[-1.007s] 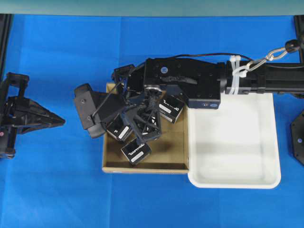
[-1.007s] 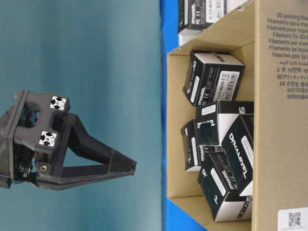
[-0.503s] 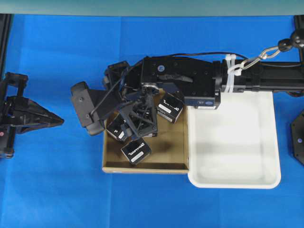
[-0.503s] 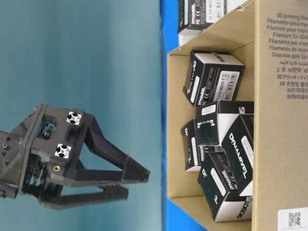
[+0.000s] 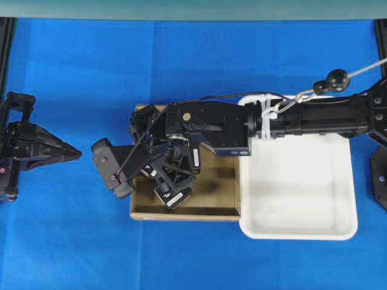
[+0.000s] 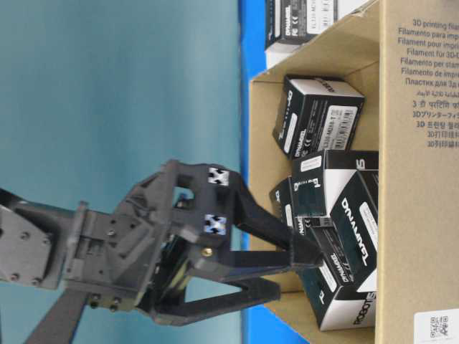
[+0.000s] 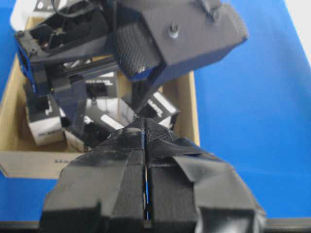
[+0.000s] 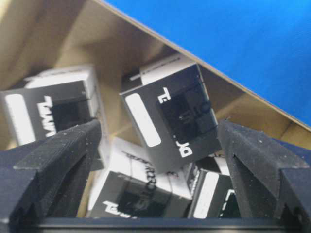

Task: Pick a box that is randomly placed inside the cardboard box.
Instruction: 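Close the right gripper on a black-and-white ROBOTIS box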

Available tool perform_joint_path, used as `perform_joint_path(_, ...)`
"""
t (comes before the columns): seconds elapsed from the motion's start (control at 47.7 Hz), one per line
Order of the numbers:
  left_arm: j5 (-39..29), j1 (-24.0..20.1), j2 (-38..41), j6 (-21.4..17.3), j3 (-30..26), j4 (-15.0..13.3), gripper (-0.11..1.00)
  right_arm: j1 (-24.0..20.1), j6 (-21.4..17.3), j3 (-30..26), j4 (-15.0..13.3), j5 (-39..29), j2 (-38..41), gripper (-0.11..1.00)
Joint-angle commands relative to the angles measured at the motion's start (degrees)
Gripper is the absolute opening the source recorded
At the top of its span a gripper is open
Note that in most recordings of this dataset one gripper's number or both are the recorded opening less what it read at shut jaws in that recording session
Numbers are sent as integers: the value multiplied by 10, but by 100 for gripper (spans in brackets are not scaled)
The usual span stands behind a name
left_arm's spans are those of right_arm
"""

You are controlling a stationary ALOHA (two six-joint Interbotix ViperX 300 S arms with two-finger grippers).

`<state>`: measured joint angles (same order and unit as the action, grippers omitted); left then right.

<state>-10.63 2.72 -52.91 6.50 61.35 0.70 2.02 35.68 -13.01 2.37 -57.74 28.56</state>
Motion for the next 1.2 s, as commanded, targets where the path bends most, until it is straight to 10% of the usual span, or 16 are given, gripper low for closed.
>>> perform_joint_path(0.0,5,-2,2,1,-16,2,-5,4,3,-2,-5,4,2,99)
perform_joint_path(0.881,5,-2,2,2,-16,1,-5,2,27,-3,-5,25,52,98)
perform_joint_path(1.174,2,-2,-4,2,-15,2,-5,-2,22,-15,-8,-11,14,64)
